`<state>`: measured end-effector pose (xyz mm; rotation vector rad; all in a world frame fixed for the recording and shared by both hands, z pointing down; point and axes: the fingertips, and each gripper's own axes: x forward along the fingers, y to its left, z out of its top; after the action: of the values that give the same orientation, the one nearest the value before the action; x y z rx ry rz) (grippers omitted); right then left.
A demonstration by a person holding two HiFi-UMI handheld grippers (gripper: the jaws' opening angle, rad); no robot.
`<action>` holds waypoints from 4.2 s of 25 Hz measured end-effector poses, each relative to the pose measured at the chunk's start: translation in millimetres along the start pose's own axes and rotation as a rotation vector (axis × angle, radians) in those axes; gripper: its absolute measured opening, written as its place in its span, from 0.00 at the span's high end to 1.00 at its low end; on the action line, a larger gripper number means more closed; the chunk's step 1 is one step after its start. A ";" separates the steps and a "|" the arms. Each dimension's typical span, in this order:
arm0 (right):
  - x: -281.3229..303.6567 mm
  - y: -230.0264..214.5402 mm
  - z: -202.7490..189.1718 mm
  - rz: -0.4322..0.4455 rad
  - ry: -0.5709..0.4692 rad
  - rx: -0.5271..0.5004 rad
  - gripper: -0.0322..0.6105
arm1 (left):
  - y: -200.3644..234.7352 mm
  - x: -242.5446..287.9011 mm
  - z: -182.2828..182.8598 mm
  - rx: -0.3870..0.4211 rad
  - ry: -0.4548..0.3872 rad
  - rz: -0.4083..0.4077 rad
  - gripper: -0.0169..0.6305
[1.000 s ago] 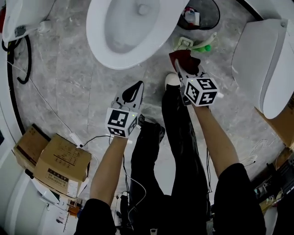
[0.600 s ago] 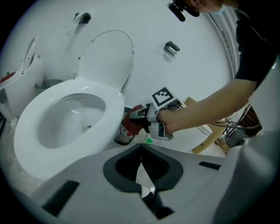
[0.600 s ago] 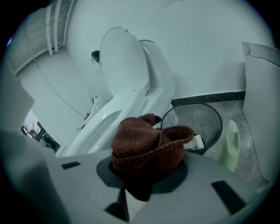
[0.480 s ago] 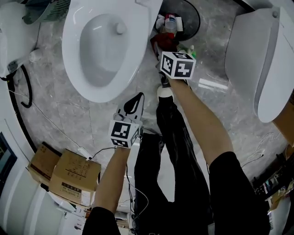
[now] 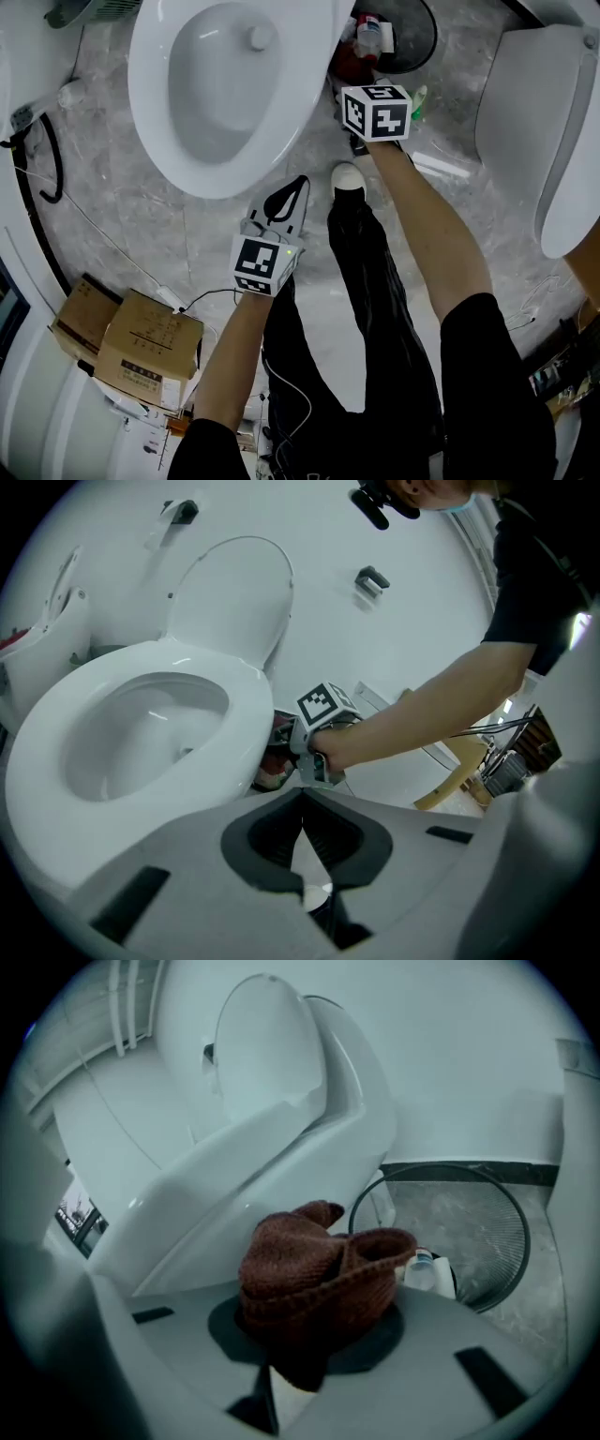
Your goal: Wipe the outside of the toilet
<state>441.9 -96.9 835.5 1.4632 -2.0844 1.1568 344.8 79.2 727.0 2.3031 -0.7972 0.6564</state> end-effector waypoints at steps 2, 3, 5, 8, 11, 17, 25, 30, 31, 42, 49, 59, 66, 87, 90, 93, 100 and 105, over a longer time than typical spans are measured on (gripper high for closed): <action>-4.5 9.8 -11.6 0.012 0.016 -0.056 0.84 | 6.4 -11.6 -8.8 -0.007 -0.014 0.011 0.96; -7.4 15.0 -16.3 0.012 0.017 -0.072 0.84 | 9.5 -18.0 -14.3 -0.008 -0.018 0.017 0.96; -14.0 24.1 -23.9 0.000 0.015 -0.088 0.84 | 16.6 -30.9 -25.6 -0.009 -0.023 0.026 0.96; -24.4 38.9 -36.3 -0.035 0.014 -0.091 0.84 | 32.9 -55.2 -39.5 -0.029 -0.042 0.052 0.96; -33.4 59.4 -53.7 -0.059 0.021 -0.094 0.84 | 47.1 -83.6 -52.8 -0.044 -0.058 0.068 0.96; -39.3 105.4 -100.3 -0.081 0.052 -0.063 0.84 | 77.8 -138.5 -85.4 -0.051 -0.064 0.093 0.96; -32.0 166.2 -146.1 -0.093 0.111 -0.029 0.84 | 118.5 -201.0 -118.4 -0.094 -0.082 0.156 0.96; -23.0 200.2 -169.4 -0.084 0.155 -0.043 0.84 | 139.0 -231.2 -135.3 -0.115 -0.094 0.185 0.96; -21.4 207.0 -174.9 -0.080 0.162 -0.044 0.84 | 142.5 -236.5 -138.8 -0.118 -0.098 0.191 0.96; 17.9 301.9 -202.2 -0.072 0.174 0.012 0.84 | 185.7 -299.5 -171.7 -0.166 -0.133 0.249 0.96; 40.5 363.7 -192.2 -0.079 0.153 -0.073 0.84 | 220.9 -348.2 -183.1 -0.186 -0.173 0.270 0.96; -32.3 522.4 -138.3 0.012 0.140 -0.280 0.83 | 246.8 -493.3 -128.0 -0.169 -0.239 0.288 0.96; -147.4 633.2 -42.6 0.024 0.075 -0.298 0.82 | 229.8 -629.1 -15.3 -0.099 -0.306 0.304 0.96; -145.6 722.5 208.0 -0.047 -0.189 -0.080 0.82 | 323.1 -659.7 293.8 0.144 -0.298 0.138 0.96; -142.5 716.0 241.5 -0.079 -0.233 -0.057 0.82 | 335.5 -645.8 333.5 0.181 -0.303 0.095 0.96; -139.7 705.6 269.5 -0.117 -0.262 -0.028 0.82 | 340.8 -626.7 367.2 0.219 -0.305 0.044 0.96; -125.3 671.8 311.6 -0.240 -0.334 0.070 0.82 | 344.0 -558.3 415.6 0.316 -0.257 -0.151 0.96; -89.9 649.8 334.1 -0.362 -0.381 0.200 0.82 | 364.4 -505.8 435.9 0.437 -0.170 -0.332 0.96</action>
<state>-47.5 -211.5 297.6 2.1937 -1.8444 1.0253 -144.8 -258.8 252.9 2.8334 -0.3461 0.5261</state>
